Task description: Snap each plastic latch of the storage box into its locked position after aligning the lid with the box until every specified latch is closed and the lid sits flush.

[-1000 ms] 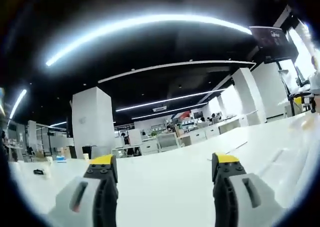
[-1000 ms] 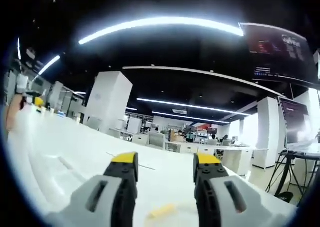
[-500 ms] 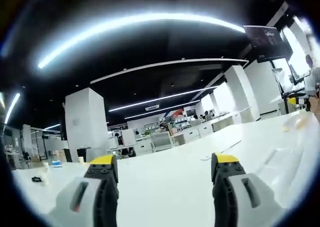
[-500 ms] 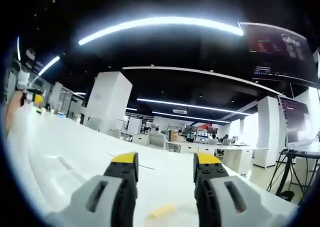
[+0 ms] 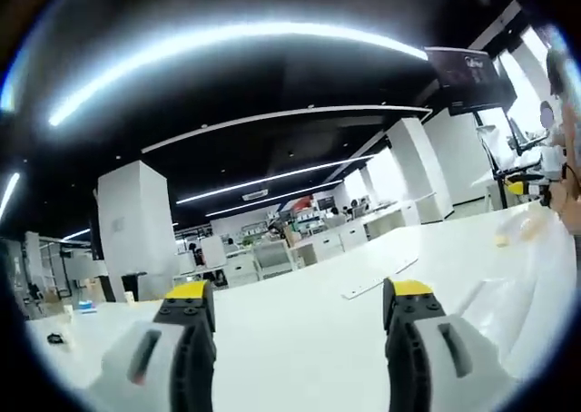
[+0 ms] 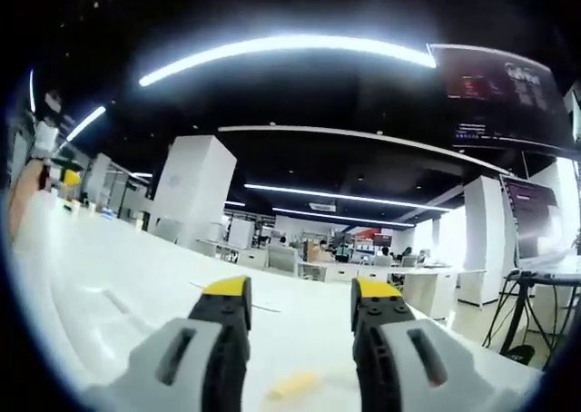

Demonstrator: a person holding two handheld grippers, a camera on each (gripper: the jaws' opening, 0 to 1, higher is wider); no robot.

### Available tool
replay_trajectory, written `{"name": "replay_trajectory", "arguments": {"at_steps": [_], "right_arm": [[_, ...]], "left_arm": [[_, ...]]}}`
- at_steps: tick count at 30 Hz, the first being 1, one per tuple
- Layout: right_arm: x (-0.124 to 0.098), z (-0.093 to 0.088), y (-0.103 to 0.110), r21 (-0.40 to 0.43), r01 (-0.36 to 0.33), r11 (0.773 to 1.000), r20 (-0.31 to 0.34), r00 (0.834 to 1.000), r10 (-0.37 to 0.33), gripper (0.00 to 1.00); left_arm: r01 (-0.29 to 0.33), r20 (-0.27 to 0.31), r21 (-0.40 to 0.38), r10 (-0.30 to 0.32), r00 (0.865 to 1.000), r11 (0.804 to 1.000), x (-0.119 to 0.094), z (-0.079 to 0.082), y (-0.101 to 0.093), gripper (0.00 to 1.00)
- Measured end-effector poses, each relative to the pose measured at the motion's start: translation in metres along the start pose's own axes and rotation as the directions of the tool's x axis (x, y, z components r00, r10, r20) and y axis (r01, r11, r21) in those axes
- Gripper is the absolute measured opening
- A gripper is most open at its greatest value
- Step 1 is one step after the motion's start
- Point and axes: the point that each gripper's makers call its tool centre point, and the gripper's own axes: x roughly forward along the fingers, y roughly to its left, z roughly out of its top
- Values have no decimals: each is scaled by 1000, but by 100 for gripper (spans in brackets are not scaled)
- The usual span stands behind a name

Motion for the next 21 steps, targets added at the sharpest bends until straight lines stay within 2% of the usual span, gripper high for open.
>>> {"name": "replay_trajectory", "arguments": {"at_steps": [8,12,16,21], "right_arm": [[-1,3,-2,10,3,1000,14,1000,-3,44],[-1,2,-3,16,12,1000,18,1000,-13,44],[-1,2,-5,13,26,1000,21,999,-26,44],[-3,3,-7,29,40,999,29,999,-41,44]], "left_arm": [[112,-11,25,-112,994,993,24,13,-35,75],[183,-33,25,-183,983,983,37,14,-58,75],[220,-24,50,-219,975,974,46,22,-75,75],[287,-14,51,-287,958,956,56,31,-101,75]]}}
